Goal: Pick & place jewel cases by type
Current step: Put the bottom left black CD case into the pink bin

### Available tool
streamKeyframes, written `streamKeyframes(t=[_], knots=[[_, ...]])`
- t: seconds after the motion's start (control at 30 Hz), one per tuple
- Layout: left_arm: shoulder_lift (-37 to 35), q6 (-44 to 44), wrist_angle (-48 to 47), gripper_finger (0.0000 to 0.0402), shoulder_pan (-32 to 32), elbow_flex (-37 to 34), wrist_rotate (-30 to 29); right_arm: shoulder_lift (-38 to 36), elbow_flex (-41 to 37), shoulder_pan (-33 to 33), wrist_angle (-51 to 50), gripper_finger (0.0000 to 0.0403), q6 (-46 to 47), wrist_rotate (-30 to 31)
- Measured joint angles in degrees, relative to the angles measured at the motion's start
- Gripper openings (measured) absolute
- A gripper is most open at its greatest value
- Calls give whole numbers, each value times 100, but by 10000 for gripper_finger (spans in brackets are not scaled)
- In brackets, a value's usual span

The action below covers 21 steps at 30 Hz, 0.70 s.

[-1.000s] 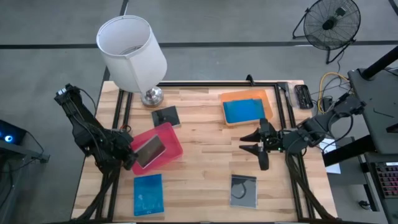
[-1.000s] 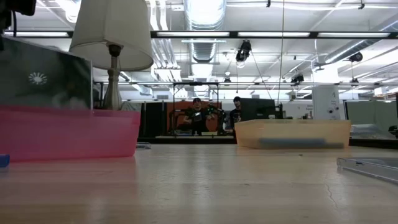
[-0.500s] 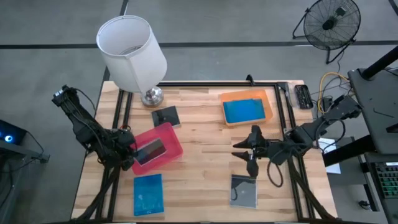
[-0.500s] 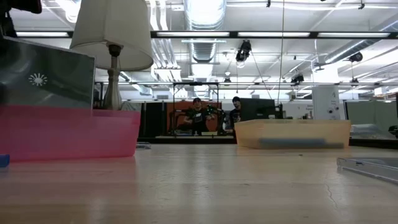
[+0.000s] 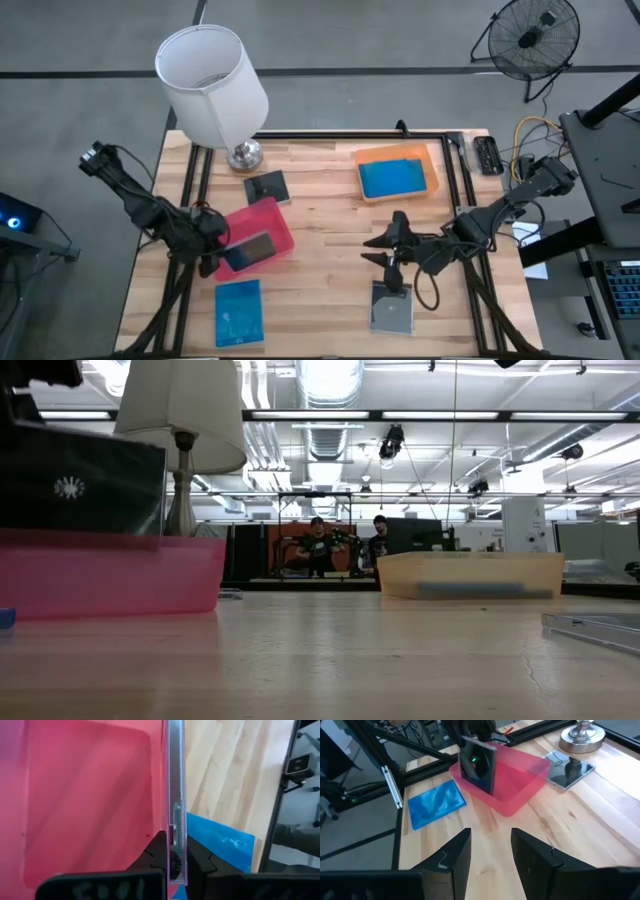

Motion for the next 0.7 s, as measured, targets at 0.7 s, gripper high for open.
streamKeyframes(t=[0.7], knots=[[-997,-96,840,2,379,-1503,395,13,0,68,199,125,0,-135]])
